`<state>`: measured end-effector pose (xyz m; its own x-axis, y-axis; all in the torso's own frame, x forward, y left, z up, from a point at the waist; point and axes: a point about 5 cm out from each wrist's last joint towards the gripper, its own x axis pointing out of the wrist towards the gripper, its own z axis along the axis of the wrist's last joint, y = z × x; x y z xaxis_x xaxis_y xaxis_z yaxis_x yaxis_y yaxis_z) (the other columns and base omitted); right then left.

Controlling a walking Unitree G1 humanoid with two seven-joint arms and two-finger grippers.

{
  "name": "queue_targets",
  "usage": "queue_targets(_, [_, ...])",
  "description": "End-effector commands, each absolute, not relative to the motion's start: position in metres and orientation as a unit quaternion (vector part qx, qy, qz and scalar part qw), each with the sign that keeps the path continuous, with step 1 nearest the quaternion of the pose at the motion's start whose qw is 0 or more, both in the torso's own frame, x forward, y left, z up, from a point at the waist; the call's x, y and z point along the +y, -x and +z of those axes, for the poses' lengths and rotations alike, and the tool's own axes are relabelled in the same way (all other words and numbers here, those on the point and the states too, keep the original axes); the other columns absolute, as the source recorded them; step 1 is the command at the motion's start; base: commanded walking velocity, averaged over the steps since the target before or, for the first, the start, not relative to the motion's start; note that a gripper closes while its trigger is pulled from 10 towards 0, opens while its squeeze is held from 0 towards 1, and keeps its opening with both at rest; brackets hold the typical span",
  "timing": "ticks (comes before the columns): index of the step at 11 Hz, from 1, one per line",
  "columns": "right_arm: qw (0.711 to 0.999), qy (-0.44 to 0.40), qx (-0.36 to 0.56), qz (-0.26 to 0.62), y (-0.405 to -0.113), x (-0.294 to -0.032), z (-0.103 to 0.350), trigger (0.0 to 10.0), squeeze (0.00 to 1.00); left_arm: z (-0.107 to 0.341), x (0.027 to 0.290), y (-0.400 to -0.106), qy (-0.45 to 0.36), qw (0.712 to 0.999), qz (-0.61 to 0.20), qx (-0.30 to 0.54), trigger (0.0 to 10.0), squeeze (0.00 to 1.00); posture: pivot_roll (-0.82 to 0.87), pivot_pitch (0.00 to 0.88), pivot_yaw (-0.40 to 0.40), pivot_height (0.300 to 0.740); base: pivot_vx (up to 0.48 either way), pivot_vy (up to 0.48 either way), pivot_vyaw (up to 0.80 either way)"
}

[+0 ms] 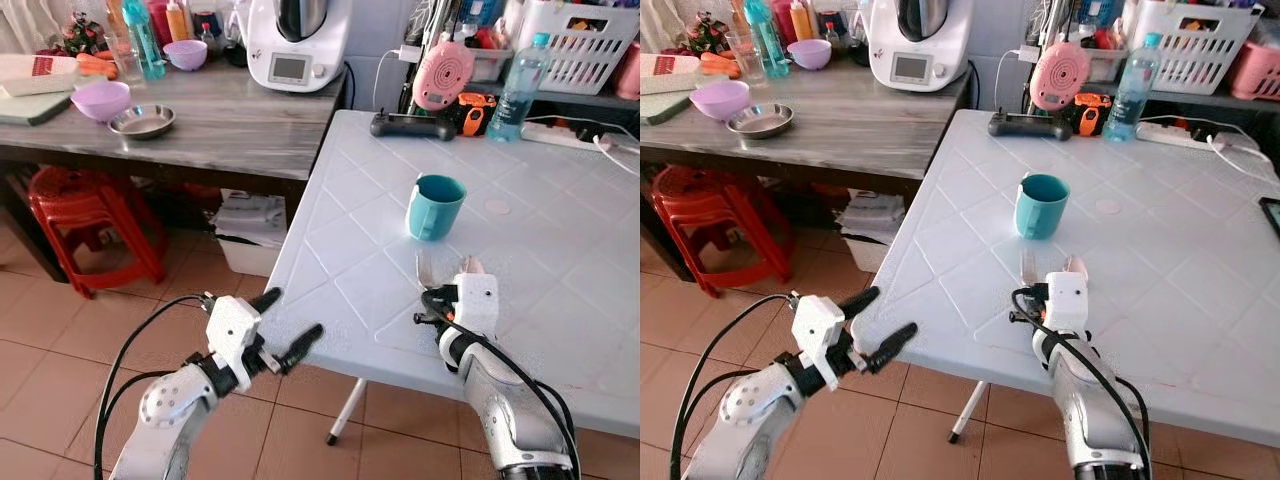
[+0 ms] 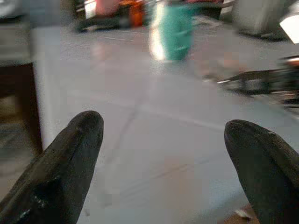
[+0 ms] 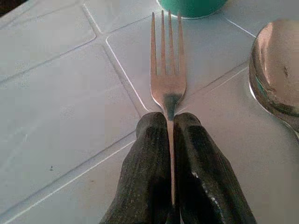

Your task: Setting the table

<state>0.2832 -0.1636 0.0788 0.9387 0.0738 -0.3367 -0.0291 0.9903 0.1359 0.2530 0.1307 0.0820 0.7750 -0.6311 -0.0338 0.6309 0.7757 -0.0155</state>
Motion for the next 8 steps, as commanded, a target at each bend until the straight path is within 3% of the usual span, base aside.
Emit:
queue_targets(1, [0.975,-0.088,0.204,0.009,-0.274,-0.165,0.066,0.0,0.0,0.081,0.142,-0.263,-0.012,0.96,-0.276,0.031,10.0,0.0,0.06,0.032,0.023,0.74,0.0,0.0,0.0])
queue_targets(2, [0.977,-0.102,0.187,-0.001,-0.275,-0.166,0.071,1.5,0.0,0.084,0.146,-0.267,-0.006,0.967,-0.254,0.021,10.0,0.0,0.06,0.036,0.022,0.74,0.0,0.0,0.0])
queue_targets(3, [0.98,-0.106,0.17,0.002,-0.275,-0.165,0.076,10.0,0.0,0.086,0.149,-0.269,0.0,0.971,-0.239,0.019,10.0,0.0,0.06,0.041,0.025,0.74,0.0,0.0,0.0])
queue_targets(6, [0.983,-0.119,0.143,0.0,-0.273,-0.161,0.085,10.0,0.0,0.091,0.149,-0.277,0.014,0.975,-0.222,0.011,10.0,0.0,0.05,0.046,0.039,0.74,0.0,0.0,0.0])
queue_targets(8, [0.983,-0.114,0.142,0.008,-0.271,-0.157,0.085,10.0,0.0,0.094,0.146,-0.279,0.017,0.974,-0.227,0.007,10.0,0.0,0.05,0.045,0.044,0.74,0.0,0.311,-0.49])
